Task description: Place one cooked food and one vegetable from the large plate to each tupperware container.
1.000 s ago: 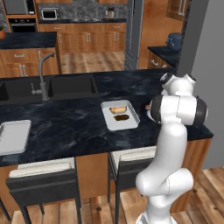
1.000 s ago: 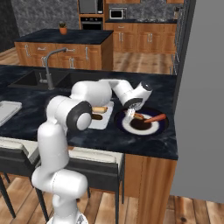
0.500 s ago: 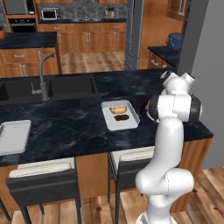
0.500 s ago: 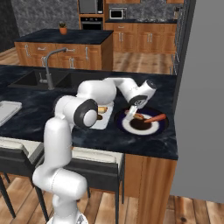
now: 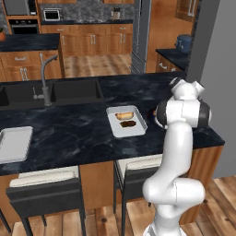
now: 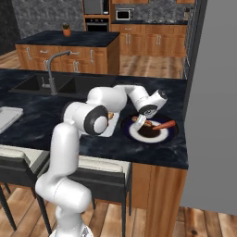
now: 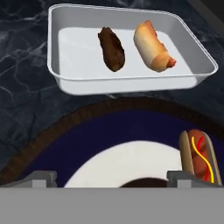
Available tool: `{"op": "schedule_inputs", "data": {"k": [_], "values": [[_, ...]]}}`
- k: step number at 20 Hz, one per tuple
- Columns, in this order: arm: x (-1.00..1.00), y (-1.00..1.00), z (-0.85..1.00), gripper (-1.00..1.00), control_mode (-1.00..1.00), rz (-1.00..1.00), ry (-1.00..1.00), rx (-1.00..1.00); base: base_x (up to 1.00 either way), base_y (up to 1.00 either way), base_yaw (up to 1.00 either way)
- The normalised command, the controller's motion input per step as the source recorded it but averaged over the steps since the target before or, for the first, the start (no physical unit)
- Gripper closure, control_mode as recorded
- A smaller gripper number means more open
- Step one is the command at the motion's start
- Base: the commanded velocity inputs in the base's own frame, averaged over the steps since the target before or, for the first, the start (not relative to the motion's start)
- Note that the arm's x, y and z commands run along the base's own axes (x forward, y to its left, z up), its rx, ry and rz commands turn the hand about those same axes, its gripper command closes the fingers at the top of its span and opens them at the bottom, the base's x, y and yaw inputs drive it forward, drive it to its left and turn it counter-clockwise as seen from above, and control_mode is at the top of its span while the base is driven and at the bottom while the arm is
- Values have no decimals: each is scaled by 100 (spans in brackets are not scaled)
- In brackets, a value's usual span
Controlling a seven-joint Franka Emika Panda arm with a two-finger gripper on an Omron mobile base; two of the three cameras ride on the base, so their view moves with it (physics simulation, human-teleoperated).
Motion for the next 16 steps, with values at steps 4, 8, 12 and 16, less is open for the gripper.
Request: {"op": "schedule_inputs", "data": {"k": [4, 8, 12, 16], "values": [[26, 0, -13, -100, -100, -1, 0, 0, 0, 0, 0], [38, 0, -26, -100, -100, 0, 0, 0, 0, 0, 0], [39, 0, -33, -100, -100, 0, -5, 0, 0, 0, 0], [26, -1, -23, -100, -100, 0, -6, 0, 0, 0, 0]]}}
